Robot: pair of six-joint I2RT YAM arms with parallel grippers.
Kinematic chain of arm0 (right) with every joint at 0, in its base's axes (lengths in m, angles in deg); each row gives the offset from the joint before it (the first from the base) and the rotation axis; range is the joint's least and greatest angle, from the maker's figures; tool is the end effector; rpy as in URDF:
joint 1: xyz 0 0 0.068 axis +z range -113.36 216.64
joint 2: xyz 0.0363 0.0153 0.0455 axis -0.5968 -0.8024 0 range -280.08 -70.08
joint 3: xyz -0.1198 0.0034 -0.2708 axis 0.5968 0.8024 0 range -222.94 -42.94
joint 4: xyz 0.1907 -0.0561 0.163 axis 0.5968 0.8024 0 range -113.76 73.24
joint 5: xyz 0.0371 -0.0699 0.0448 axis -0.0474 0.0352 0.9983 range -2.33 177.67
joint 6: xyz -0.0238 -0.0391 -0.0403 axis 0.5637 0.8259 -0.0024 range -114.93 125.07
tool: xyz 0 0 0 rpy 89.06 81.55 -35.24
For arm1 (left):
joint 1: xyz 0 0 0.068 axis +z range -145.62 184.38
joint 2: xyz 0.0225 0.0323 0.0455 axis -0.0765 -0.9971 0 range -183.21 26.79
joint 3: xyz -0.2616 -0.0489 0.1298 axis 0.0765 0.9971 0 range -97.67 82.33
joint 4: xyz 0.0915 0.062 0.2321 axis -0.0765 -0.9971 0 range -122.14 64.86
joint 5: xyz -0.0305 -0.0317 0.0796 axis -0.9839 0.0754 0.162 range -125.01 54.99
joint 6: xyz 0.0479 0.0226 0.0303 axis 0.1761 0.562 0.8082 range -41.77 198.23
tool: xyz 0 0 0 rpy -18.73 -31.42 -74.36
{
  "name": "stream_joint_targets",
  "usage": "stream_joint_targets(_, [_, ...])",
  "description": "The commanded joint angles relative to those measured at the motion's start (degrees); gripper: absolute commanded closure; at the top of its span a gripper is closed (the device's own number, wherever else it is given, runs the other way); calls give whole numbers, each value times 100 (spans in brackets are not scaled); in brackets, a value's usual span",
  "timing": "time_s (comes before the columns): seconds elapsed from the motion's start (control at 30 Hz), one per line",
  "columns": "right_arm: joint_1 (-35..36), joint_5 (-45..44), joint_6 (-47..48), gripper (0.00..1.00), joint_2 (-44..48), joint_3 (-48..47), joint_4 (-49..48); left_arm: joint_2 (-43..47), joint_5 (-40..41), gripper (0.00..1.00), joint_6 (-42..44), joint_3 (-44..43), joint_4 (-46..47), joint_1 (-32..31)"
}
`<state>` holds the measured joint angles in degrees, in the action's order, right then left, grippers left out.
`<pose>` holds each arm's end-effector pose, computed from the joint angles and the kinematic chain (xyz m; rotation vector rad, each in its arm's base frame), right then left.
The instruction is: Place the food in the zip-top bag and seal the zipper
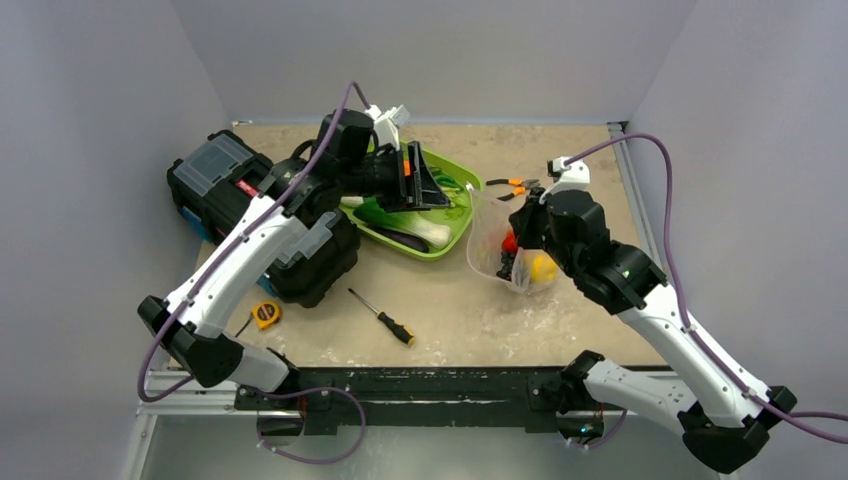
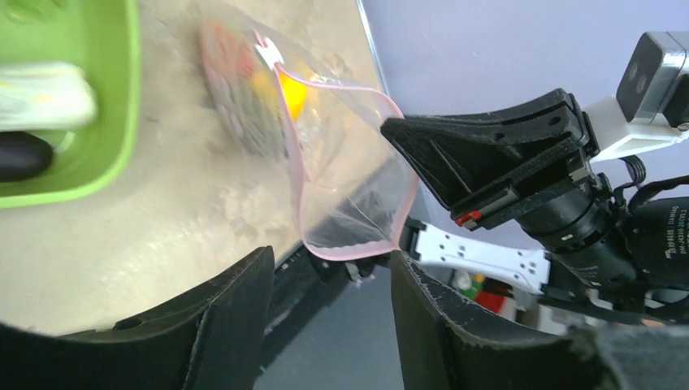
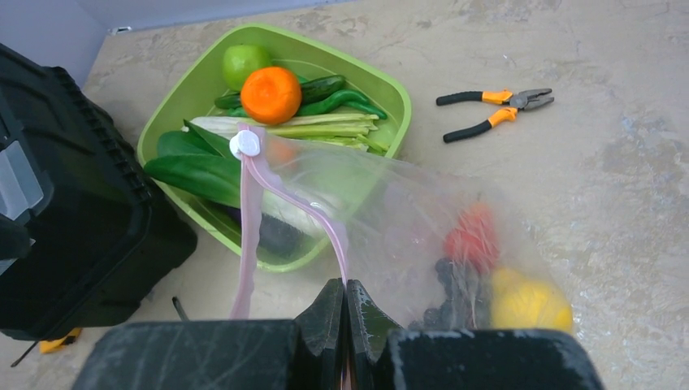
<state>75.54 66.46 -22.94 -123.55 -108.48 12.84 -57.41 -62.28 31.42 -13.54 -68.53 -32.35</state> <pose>0.1481 0.0983 0.4055 0.0492 1.9884 0.3915 0.2372 -0.2030 0.4472 0.1103 2.3718 -1.2994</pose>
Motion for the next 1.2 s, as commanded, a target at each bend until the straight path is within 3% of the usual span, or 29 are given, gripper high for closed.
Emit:
stream_joint_targets(0.0, [12,-140,81,100,144,-82,-71,353,1131,46,836,-11,-122,84])
stream_joint_targets(0.33, [12,-268,155,100,150,-117,106,-210,3665,41,1615,-345,-465,94])
stream_joint_targets(0.6, [8,-326,201,100,125,-284,395,-1432,4407,30,1934,-1009,-114,99])
stream_joint_targets(0.87, [8,-435,231,100,74,-396,756,-2929,4605,19,2145,-2191,-19,254])
stream_joint_targets(0.97, [13,-458,196,100,74,-422,843,-3345,4739,4,2299,-2459,170,290])
stream_joint_targets(1.17, [13,-545,213,100,67,-450,1082,-4193,5108,1,2207,-2839,530,471])
